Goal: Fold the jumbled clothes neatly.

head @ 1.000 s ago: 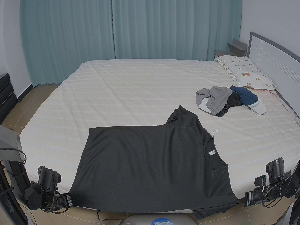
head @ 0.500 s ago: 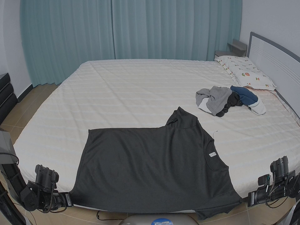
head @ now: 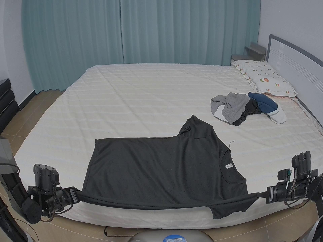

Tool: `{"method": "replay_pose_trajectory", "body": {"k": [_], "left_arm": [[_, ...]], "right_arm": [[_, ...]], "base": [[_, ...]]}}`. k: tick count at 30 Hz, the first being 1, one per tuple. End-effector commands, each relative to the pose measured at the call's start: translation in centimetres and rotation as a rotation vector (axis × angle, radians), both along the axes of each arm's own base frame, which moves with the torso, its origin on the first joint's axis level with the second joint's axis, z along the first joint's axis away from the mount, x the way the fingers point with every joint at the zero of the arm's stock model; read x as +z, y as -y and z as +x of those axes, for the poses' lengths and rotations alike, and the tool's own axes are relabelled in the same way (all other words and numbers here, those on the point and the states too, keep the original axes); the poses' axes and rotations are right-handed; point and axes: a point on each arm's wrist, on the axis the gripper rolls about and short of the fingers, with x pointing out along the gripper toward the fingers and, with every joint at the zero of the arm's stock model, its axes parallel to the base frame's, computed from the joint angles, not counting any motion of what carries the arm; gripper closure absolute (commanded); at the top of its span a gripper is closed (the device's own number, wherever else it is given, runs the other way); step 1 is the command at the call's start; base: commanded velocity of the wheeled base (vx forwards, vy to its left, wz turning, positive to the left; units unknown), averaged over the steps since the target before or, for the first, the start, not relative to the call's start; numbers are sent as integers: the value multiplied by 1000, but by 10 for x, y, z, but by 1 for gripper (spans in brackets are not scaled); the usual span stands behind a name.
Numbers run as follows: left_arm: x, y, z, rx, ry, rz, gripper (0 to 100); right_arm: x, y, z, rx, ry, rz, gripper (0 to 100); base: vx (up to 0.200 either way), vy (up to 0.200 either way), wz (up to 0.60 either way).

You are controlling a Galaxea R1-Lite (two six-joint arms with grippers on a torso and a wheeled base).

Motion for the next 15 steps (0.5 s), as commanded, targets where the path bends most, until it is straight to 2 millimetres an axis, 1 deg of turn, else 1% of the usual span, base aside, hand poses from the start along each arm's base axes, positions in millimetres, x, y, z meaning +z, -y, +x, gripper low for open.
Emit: {"method": "replay_pose_trajectory", "body": {"k": [1,5,7,15], "left_arm": [[6,1,16,18,63,-22,100],[9,2,23,27,90,-31,100],[8,2,24,26,85,-30,100],[3,4,38,41,89,-12,100]], "right_arm": [[8,-1,20,-16,48,20,100],[11,-2,29,-35,58,38,100],[11,-2,33,-37,61,38,100],[7,-3,50,-37,59,37,100]], "base": [[0,0,0],[0,0,0],[0,0,0],[0,0,0]]}}
